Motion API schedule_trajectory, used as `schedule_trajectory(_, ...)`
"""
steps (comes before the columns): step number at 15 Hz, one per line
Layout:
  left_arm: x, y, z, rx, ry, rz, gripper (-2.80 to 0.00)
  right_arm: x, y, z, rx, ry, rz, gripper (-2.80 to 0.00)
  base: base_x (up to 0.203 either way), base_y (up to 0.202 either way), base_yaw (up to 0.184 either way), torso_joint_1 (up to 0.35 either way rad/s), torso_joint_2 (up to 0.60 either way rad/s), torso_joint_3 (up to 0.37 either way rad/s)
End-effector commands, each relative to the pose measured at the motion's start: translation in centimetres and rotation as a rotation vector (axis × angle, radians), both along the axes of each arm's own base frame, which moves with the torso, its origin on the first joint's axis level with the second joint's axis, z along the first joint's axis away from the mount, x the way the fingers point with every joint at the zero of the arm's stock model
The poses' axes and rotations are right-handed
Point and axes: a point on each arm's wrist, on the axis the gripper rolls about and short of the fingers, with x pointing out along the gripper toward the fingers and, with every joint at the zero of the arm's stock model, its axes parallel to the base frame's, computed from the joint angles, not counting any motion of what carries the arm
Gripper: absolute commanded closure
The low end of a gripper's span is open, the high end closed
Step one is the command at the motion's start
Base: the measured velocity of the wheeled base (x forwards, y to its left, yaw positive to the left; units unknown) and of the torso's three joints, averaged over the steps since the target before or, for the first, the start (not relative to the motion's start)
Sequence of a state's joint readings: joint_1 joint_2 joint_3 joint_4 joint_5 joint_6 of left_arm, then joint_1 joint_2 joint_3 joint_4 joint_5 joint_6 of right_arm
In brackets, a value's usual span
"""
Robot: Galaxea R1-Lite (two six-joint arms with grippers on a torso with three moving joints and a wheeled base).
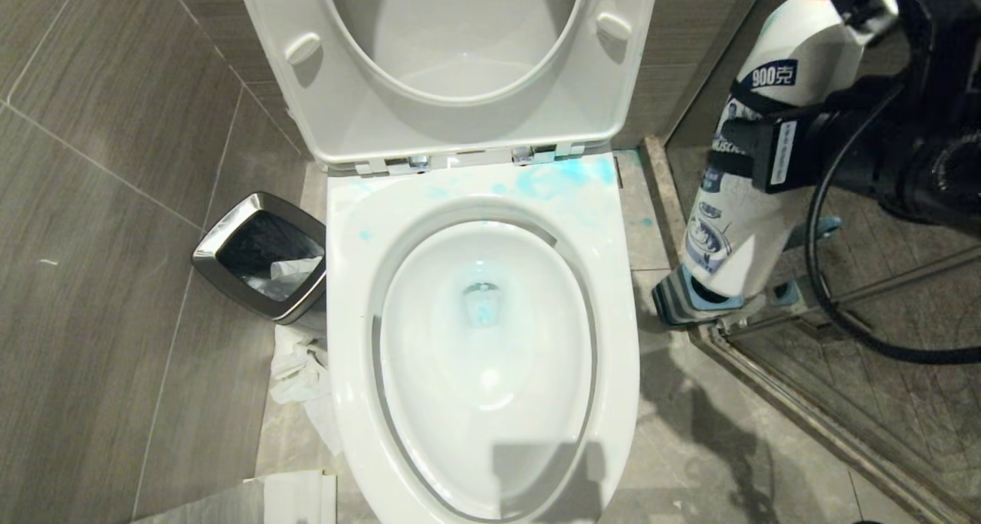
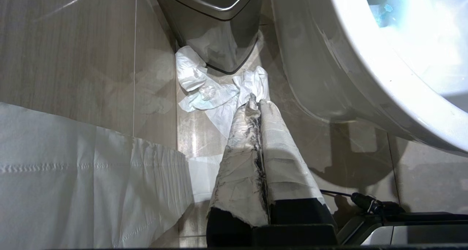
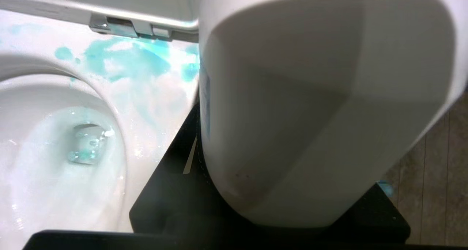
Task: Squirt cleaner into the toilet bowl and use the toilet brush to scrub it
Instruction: Place the cleaning agent on the floor
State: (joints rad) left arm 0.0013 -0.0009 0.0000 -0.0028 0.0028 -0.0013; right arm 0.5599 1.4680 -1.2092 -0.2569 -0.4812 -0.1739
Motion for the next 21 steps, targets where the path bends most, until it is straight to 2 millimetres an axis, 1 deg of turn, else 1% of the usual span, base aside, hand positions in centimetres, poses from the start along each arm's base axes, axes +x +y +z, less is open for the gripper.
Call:
schedule_trajectory(1, 0.0, 0.0, 0.0, 0.0, 0.002, 0.001, 0.0, 1.7, 0.4, -2.7, -0.006, -0.064, -0.024, 0.0, 0.0, 0.0, 0.0, 0.0, 0.0, 0.0)
schedule_trajectory(3, 0.0, 0.0, 0.0, 0.0, 0.001, 0.001, 0.0, 4.1, 1.2, -4.7, -0.024, -0.111, -0.039, 0.0, 0.0, 0.0, 0.0, 0.0, 0.0, 0.0)
schedule_trajectory(5, 0.0, 0.0, 0.0, 0.0, 0.001, 0.001, 0.0, 6.9, 2.0, -6.6, -0.013, -0.181, -0.034, 0.0, 0.0, 0.0, 0.0, 0.0, 0.0, 0.0)
schedule_trajectory(7, 0.0, 0.0, 0.0, 0.0, 0.001, 0.001, 0.0, 9.2, 2.1, -8.0, -0.019, -0.271, -0.001, 0.0, 0.0, 0.0, 0.0, 0.0, 0.0, 0.0)
schedule_trajectory(8, 0.0, 0.0, 0.0, 0.0, 0.001, 0.001, 0.0, 10.1, 1.7, -8.3, -0.028, -0.304, 0.031, 0.0, 0.0, 0.0, 0.0, 0.0, 0.0, 0.0)
schedule_trajectory(12, 0.0, 0.0, 0.0, 0.0, 0.001, 0.001, 0.0, 11.8, 0.7, -9.1, -0.054, -0.31, 0.073, 0.0, 0.0, 0.0, 0.0, 0.0, 0.0, 0.0)
schedule_trajectory(14, 0.0, 0.0, 0.0, 0.0, 0.001, 0.001, 0.0, 12.7, 0.3, -10.2, -0.061, -0.297, 0.058, 0.0, 0.0, 0.0, 0.0, 0.0, 0.0, 0.0)
schedule_trajectory(18, 0.0, 0.0, 0.0, 0.0, 0.001, 0.001, 0.0, 15.5, -0.3, -12.0, -0.037, -0.405, 0.026, 0.0, 0.0, 0.0, 0.0, 0.0, 0.0, 0.0)
schedule_trajectory(19, 0.0, 0.0, 0.0, 0.0, 0.001, 0.001, 0.0, 16.1, -0.5, -12.1, -0.029, -0.45, 0.024, 0.0, 0.0, 0.0, 0.0, 0.0, 0.0, 0.0)
schedule_trajectory(21, 0.0, 0.0, 0.0, 0.0, 0.001, 0.001, 0.0, 16.6, -0.9, -12.2, -0.029, -0.466, 0.014, 0.0, 0.0, 0.0, 0.0, 0.0, 0.0, 0.0)
